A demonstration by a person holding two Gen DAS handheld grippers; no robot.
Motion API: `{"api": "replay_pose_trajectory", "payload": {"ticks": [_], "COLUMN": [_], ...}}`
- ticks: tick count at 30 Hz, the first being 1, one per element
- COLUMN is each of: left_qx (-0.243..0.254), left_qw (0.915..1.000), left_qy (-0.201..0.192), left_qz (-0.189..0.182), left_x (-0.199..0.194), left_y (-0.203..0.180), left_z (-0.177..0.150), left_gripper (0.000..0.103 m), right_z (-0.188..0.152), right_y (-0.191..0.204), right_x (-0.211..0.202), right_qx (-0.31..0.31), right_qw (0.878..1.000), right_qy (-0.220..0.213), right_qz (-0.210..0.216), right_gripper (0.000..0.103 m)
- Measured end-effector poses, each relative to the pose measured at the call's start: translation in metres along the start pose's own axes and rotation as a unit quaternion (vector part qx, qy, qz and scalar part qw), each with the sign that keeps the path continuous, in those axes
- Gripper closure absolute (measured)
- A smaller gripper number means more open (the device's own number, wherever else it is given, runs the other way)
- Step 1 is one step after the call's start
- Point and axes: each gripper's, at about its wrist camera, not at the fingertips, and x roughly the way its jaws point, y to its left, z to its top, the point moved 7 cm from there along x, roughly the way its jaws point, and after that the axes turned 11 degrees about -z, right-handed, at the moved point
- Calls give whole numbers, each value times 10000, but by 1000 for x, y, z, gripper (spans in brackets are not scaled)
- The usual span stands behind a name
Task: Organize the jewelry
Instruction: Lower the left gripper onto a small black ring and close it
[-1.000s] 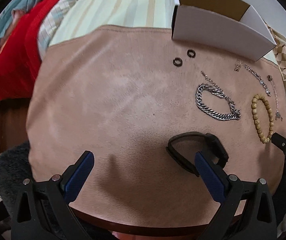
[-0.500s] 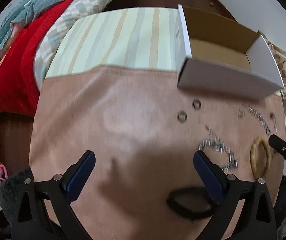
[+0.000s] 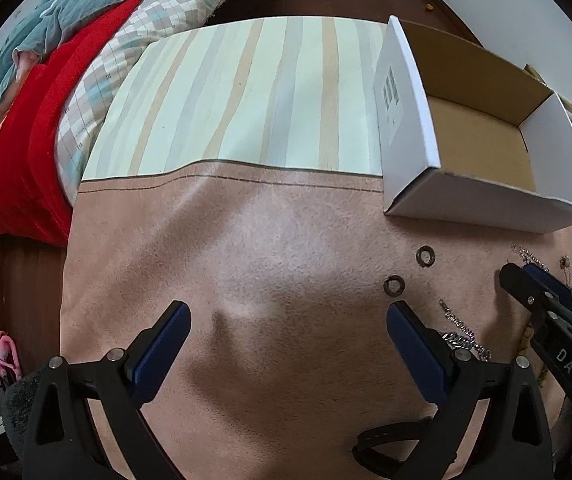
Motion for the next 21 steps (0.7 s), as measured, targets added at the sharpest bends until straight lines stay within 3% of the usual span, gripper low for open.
{"api": "replay_pose_trajectory", "payload": {"ticks": [2, 4, 14, 16, 18, 21], "left_qx": [20, 20, 49, 62, 129, 281], "left_qw": [10000, 10000, 9993, 9988, 9981, 9977], "left_qy": [30, 57, 53, 36, 72, 73], "left_qz": [-13, -44, -363, -493, -595, -615], "left_x": [3, 6, 18, 21, 26, 30], "left_y": [0, -2, -4, -5, -7, -11], "left_z": [-1, -3, 4, 8, 11, 14], "left_gripper": [3, 3, 3, 10, 33, 45], "right_z": [-2, -4, -9, -10, -8, -8], "right_y": [3, 5, -20, -26, -29, -33], "right_x": [-1, -1, -23, -28, -30, -30], "right_qx": [-147, -200, 432, 517, 563, 606], "right_qw": [9998, 9995, 9981, 9976, 9974, 9974], "right_qy": [-72, -136, -245, -252, -266, -259], "right_qz": [-138, -213, 368, 387, 361, 303], "right_gripper": [79, 94, 94, 94, 94, 94]}}
